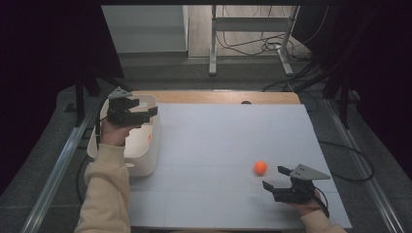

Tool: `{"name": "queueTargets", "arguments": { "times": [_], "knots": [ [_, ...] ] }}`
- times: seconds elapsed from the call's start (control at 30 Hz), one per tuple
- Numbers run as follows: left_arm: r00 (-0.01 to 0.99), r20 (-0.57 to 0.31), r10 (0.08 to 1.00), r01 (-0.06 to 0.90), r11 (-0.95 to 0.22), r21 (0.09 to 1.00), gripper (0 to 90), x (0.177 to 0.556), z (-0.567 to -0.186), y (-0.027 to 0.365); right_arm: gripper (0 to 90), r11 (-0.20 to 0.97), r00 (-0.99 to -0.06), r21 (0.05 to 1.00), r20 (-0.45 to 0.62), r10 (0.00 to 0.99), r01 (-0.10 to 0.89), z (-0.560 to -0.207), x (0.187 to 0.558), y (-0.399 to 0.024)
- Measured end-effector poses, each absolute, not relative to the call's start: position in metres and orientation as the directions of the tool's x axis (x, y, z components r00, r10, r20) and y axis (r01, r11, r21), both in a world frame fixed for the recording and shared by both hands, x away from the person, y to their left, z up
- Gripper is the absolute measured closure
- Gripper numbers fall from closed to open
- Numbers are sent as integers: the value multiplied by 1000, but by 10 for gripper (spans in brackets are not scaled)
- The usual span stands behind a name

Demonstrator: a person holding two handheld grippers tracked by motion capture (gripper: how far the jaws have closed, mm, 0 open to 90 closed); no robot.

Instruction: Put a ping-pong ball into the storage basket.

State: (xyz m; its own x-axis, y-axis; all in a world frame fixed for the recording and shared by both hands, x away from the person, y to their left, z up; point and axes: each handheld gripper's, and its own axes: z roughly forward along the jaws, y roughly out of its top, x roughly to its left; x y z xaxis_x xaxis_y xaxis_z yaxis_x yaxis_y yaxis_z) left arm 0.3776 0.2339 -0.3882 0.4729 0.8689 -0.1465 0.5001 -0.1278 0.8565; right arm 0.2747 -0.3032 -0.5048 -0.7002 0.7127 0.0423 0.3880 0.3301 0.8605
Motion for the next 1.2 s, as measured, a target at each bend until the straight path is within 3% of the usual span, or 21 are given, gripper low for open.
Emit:
{"name": "queueTargets", "arguments": {
  "times": [1.2],
  "knots": [
    [662,-173,729,453,-205,867,105,366,-379,176,157,332,-702,861,39,712,385,-504,277,-302]
  ]
}}
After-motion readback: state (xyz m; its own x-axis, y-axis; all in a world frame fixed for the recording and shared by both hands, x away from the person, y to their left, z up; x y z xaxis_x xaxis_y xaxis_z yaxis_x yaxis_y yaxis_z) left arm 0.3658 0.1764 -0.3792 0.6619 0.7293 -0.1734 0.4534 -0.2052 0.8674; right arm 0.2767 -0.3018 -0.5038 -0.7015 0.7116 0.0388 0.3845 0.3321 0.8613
